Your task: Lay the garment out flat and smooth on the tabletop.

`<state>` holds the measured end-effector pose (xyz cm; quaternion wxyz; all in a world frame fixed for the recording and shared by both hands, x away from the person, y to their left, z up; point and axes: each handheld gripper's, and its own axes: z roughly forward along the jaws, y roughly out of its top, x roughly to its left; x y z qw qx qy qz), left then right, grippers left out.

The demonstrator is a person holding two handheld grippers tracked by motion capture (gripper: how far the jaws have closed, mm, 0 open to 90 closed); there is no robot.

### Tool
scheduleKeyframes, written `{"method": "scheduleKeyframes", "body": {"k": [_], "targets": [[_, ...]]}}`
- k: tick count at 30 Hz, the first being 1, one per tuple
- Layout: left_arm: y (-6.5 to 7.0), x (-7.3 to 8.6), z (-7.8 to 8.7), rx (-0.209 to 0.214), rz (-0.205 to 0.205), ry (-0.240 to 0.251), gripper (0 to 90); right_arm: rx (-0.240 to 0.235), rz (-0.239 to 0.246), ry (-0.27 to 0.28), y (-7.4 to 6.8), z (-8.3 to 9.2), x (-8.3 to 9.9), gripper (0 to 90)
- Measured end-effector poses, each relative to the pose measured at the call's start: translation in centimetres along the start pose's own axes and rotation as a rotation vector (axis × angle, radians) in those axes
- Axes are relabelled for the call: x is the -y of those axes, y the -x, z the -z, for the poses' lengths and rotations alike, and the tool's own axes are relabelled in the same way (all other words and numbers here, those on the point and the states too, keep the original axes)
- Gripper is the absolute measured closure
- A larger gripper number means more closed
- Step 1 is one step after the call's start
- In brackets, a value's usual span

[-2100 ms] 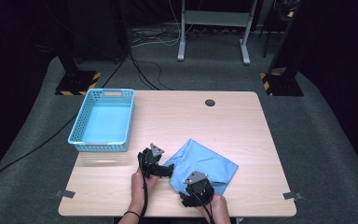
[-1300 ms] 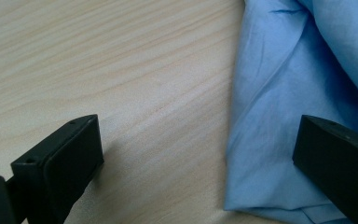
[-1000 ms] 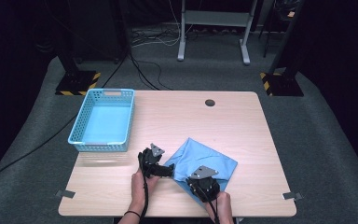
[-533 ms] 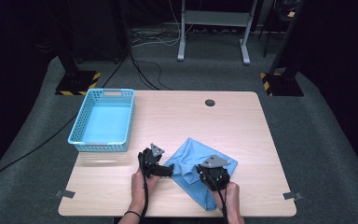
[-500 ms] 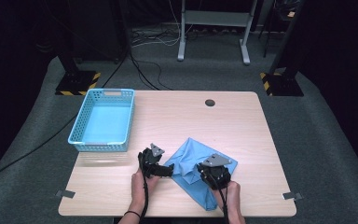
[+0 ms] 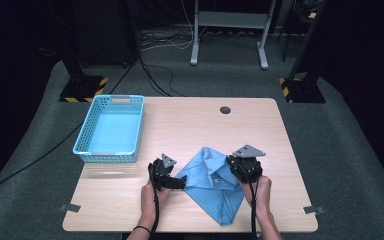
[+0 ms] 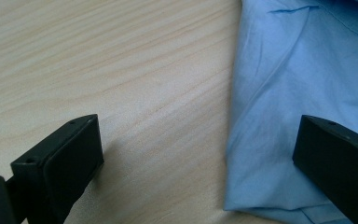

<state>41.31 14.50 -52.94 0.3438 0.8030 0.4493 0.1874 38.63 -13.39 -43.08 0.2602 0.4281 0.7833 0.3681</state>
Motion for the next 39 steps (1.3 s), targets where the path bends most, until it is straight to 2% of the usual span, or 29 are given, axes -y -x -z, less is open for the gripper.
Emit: {"method": "scheduleKeyframes", "body": {"k": [8, 20, 26, 29, 30, 32, 34, 36, 39], "targets": [[0.0, 0.0, 0.0, 0.000, 0.000, 0.000, 1.1, 0.043, -0.021, -0.002, 2.6, -0.5, -1.1, 83.9], [0.0, 0.0, 0.0, 0.000, 0.000, 0.000, 1.2, 0.113, -0.069, -0.033, 6.7, -2.3, -1.9, 83.6], [0.0, 0.0, 0.0, 0.001, 0.001, 0.000, 1.2, 0.146, -0.083, -0.064, 9.0, -3.6, -2.6, 82.4], [0.0, 0.0, 0.0, 0.001, 0.001, 0.000, 1.2, 0.171, -0.109, -0.077, 10.2, -3.9, -3.0, 80.7], [0.0, 0.0, 0.0, 0.001, 0.001, 0.000, 1.2, 0.176, -0.122, -0.074, 10.6, -3.9, -3.1, 77.9], [0.0, 0.0, 0.0, 0.001, 0.001, 0.000, 1.2, 0.183, -0.159, -0.066, 11.1, -3.5, -3.3, 66.0], [0.0, 0.0, 0.0, 0.001, 0.001, 0.000, 1.2, 0.186, -0.183, -0.052, 11.3, -2.7, -3.3, 48.6], [0.0, 0.0, 0.0, 0.001, 0.001, 0.000, 1.2, 0.185, -0.213, -0.050, 11.3, -1.9, -3.2, 38.7], [0.0, 0.0, 0.0, 0.001, 0.001, 0.000, 1.2, 0.175, -0.225, -0.064, 10.8, -1.2, -2.5, 23.9]]}}
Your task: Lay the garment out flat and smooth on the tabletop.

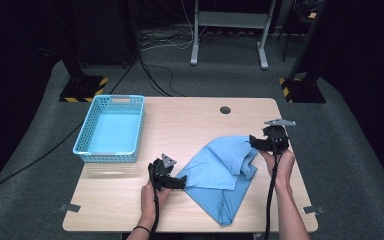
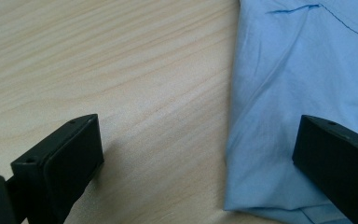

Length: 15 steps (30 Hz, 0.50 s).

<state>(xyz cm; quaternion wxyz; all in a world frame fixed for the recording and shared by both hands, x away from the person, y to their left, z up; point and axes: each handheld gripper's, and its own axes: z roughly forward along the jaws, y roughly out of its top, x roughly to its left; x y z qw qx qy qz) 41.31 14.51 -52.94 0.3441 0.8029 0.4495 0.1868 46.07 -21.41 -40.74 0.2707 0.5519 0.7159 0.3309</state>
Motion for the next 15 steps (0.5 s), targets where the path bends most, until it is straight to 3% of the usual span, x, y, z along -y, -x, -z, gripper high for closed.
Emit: {"method": "scheduleKeyframes", "body": {"k": [5, 10, 15], "targets": [[0.0, 0.0, 0.0, 0.000, 0.000, 0.000, 1.2, -0.027, 0.030, -0.043, -0.9, 0.2, 2.4, 12.3], [0.0, 0.0, 0.0, 0.000, 0.000, 0.000, 1.2, -0.051, 0.050, -0.084, -2.0, -0.6, 5.3, 9.6], [0.0, 0.0, 0.0, 0.000, 0.000, 0.000, 1.2, -0.023, 0.063, -0.161, -2.6, -2.3, 7.8, 9.0]]}}
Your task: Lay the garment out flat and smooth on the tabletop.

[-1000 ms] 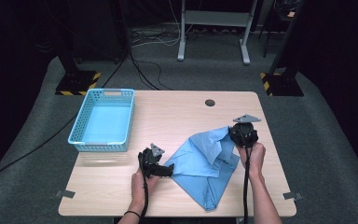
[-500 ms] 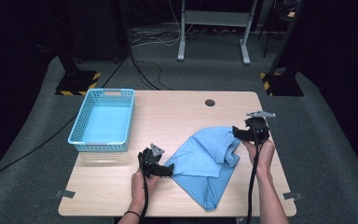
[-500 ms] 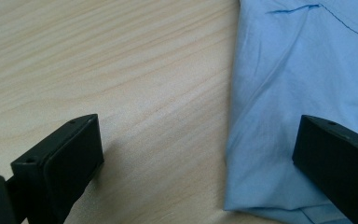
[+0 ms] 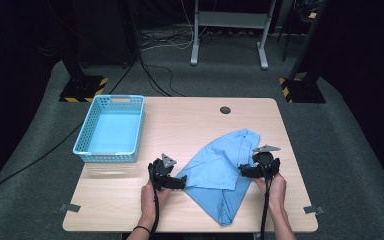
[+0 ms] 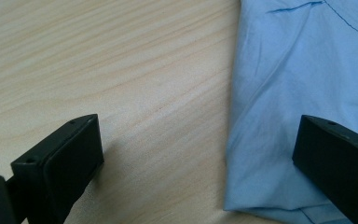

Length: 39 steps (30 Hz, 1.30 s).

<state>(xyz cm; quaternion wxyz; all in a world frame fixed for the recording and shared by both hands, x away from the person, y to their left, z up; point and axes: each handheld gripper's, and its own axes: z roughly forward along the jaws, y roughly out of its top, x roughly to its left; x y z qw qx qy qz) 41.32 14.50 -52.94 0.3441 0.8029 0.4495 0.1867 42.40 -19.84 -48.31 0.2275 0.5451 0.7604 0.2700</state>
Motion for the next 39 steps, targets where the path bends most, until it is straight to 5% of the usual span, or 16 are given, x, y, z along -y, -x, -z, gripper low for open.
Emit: {"method": "scheduleKeyframes", "body": {"k": [8, 19, 24, 28, 39], "targets": [[0.0, 0.0, 0.0, -0.001, 0.000, 0.001, 1.2, 0.108, -0.013, -0.070, 1.4, -2.3, 0.1, 10.4], [0.0, 0.0, 0.0, -0.001, 0.001, 0.001, 1.2, 0.215, -0.229, -0.032, 3.9, -4.0, 0.3, 6.9], [0.0, 0.0, 0.0, -0.001, 0.000, 0.001, 1.2, 0.116, -0.244, -0.039, 3.9, -4.2, 0.7, 0.3], [0.0, 0.0, 0.0, -0.002, 0.000, 0.001, 1.2, 0.079, -0.182, -0.040, 3.5, -4.2, 0.9, 0.0], [0.1, 0.0, 0.0, -0.004, 0.000, 0.002, 1.2, 0.044, -0.132, 0.012, 3.4, -3.2, 2.6, 0.0]]}}
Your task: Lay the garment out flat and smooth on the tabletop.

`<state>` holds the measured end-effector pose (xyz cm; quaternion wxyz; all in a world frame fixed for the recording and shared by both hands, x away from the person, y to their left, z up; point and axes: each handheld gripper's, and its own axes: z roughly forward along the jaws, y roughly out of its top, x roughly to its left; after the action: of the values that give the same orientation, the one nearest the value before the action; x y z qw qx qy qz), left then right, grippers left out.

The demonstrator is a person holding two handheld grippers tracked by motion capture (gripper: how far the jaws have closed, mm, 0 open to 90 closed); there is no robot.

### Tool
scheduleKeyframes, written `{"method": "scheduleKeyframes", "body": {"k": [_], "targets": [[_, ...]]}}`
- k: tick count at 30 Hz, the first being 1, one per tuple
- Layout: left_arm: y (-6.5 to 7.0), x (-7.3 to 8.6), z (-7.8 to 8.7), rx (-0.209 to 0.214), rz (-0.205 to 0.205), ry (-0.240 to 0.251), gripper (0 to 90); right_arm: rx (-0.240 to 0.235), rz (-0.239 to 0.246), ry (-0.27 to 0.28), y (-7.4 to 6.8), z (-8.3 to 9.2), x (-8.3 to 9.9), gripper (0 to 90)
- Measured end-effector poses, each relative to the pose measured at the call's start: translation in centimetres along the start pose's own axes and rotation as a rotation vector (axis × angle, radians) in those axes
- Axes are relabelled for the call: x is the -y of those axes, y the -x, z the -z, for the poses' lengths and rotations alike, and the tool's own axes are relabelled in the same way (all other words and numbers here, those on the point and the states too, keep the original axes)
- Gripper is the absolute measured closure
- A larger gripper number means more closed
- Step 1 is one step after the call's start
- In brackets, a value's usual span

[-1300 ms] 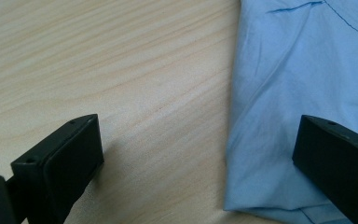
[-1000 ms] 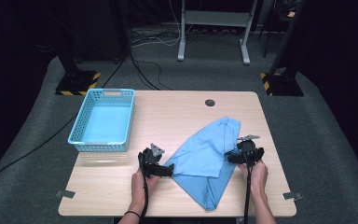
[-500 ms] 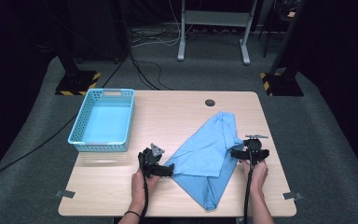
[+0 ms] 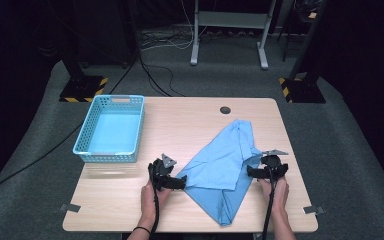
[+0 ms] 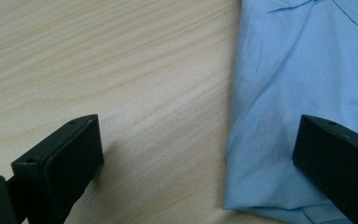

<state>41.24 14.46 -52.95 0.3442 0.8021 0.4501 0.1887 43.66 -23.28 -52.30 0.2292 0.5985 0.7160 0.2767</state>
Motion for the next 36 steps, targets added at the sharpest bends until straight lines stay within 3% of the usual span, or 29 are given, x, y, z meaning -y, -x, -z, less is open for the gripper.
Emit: {"method": "scheduleKeyframes", "body": {"k": [7, 18, 36], "targets": [[0.2, 0.1, 0.1, 0.006, -0.004, 0.003, 1.6, 0.004, -0.006, 0.038, -0.2, 0.7, 1.2, 0.0], [0.8, 0.7, 0.7, 0.030, -0.043, 0.003, 1.9, -0.009, 0.007, 0.040, -0.8, 2.1, 2.9, 0.0], [1.1, 2.0, 2.0, 0.071, -0.064, -0.002, 1.9, -0.050, 0.054, 0.047, -2.3, 4.4, 5.5, 0.0]]}}
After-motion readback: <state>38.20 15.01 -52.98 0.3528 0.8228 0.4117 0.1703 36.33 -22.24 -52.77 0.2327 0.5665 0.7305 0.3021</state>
